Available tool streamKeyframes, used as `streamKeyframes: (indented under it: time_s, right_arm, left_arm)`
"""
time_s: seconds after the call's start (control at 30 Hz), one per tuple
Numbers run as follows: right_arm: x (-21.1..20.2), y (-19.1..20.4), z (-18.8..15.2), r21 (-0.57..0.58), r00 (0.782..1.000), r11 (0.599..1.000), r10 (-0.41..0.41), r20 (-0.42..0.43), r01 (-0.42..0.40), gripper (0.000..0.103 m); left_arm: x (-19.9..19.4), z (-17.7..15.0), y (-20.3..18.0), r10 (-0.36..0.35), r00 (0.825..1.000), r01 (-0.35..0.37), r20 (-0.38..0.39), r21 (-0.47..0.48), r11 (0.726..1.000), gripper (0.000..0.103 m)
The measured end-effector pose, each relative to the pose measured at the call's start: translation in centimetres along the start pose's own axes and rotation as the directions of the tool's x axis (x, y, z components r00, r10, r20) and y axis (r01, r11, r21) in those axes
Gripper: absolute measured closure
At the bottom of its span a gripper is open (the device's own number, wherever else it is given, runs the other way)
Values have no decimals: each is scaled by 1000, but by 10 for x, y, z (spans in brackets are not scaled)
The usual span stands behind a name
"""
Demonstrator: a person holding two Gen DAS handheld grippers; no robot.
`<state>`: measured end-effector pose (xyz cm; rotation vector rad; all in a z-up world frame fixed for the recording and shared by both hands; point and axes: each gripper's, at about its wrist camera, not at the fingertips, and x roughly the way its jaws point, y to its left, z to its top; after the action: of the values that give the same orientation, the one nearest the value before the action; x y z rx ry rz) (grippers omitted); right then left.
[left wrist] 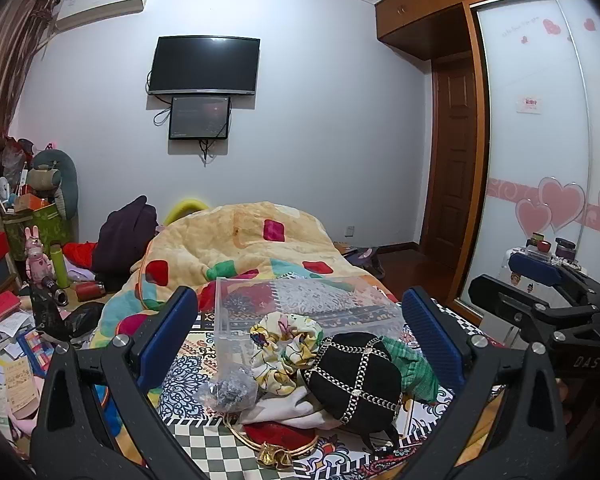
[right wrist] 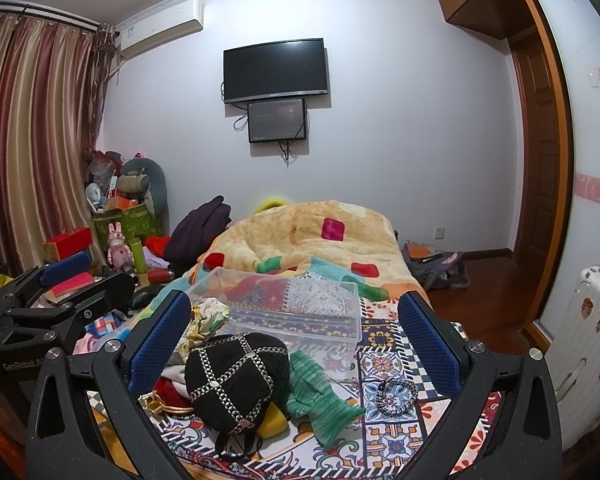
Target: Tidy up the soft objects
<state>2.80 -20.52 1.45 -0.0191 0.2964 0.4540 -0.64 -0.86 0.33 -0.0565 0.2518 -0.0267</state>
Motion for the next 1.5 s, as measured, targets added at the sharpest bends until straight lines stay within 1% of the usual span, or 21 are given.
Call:
streamKeyframes:
  time_s: [0.13, 0.27, 0.4, 0.47, 0.5, 0.53, 0.6, 0.67, 0.73, 0.8, 0.9, 0.93, 0.97, 1.0, 1.03, 1.07, 1.13, 1.23, 1.3, 1.4, 1.5]
  right_arm:
    - [4, -2, -2, 5, 1000, 1000, -1, -18, 1, 0]
    - [11, -10, -6, 17, 998, 1000, -3, -59, 4, 0]
    - [19, -26, -14, 29, 994, 999, -36, -102, 39, 0]
    - [23, -35, -18, 39, 990, 997, -57, -127, 62, 0]
    - [27, -41, -21, 46, 987, 996, -69, -144, 76, 2]
    - [30, -46, -23, 51, 985, 995, -75, -158, 84, 4]
    - [36, -56, -29, 68, 978, 993, -86, -192, 100, 11]
    - [45, -68, -34, 89, 968, 990, -90, -236, 113, 16]
    - [52, -78, -42, 99, 955, 986, -103, -277, 135, 20]
    - [60, -88, -51, 111, 938, 981, -115, -327, 159, 29]
    - [69, -100, -63, 136, 912, 975, -106, -396, 173, 40]
    - [74, -104, -68, 144, 899, 973, -106, -425, 183, 42]
    - [76, -106, -72, 148, 890, 971, -106, -444, 189, 47]
    - [78, -108, -75, 151, 880, 969, -106, -462, 196, 54]
    - [82, -112, -79, 161, 866, 966, -100, -490, 203, 58]
    - [85, -113, -82, 170, 858, 964, -95, -504, 207, 64]
    - [89, -117, -88, 185, 841, 957, -92, -533, 222, 70]
    - [93, -120, -92, 194, 830, 953, -91, -550, 233, 81]
    - [96, -121, -94, 192, 827, 953, -90, -555, 233, 92]
    - [98, -120, -96, 180, 824, 956, -95, -558, 231, 93]
    - [95, -119, -94, 179, 835, 958, -96, -542, 227, 95]
  left_arm:
    - [3, -1, 1, -13, 1000, 13, -22, -3, 1000, 0]
    - [10, -4, 2, -18, 998, 17, -54, -3, 1000, 0]
    - [25, -9, 4, -21, 994, 21, -103, -3, 1000, 0]
    - [36, -12, 8, -28, 990, 26, -138, -16, 1000, 5]
    - [43, -14, 10, -33, 986, 30, -163, -20, 999, 14]
    - [50, -16, 11, -35, 982, 31, -187, -22, 999, 21]
    - [63, -20, 16, -37, 972, 30, -230, -34, 999, 23]
    - [74, -24, 19, -37, 966, 25, -255, -48, 999, 25]
    - [85, -29, 21, -41, 959, 26, -281, -55, 998, 30]
    - [95, -34, 20, -51, 951, 35, -306, -59, 998, 35]
    - [107, -39, 16, -66, 941, 52, -332, -51, 997, 44]
    - [110, -42, 14, -70, 938, 58, -340, -46, 997, 47]
    - [113, -43, 12, -71, 936, 60, -345, -41, 997, 49]
    - [116, -45, 11, -72, 934, 63, -350, -38, 997, 53]
    - [119, -47, 10, -77, 930, 67, -359, -39, 997, 57]
    - [121, -49, 10, -84, 927, 72, -367, -44, 996, 59]
    - [124, -53, 11, -100, 920, 82, -380, -62, 995, 68]
    - [124, -55, 15, -112, 918, 89, -381, -78, 993, 75]
    - [124, -55, 17, -116, 919, 92, -376, -82, 992, 80]
    - [118, -53, 19, -123, 924, 99, -363, -86, 991, 82]
    - [111, -49, 22, -122, 931, 99, -343, -84, 991, 85]
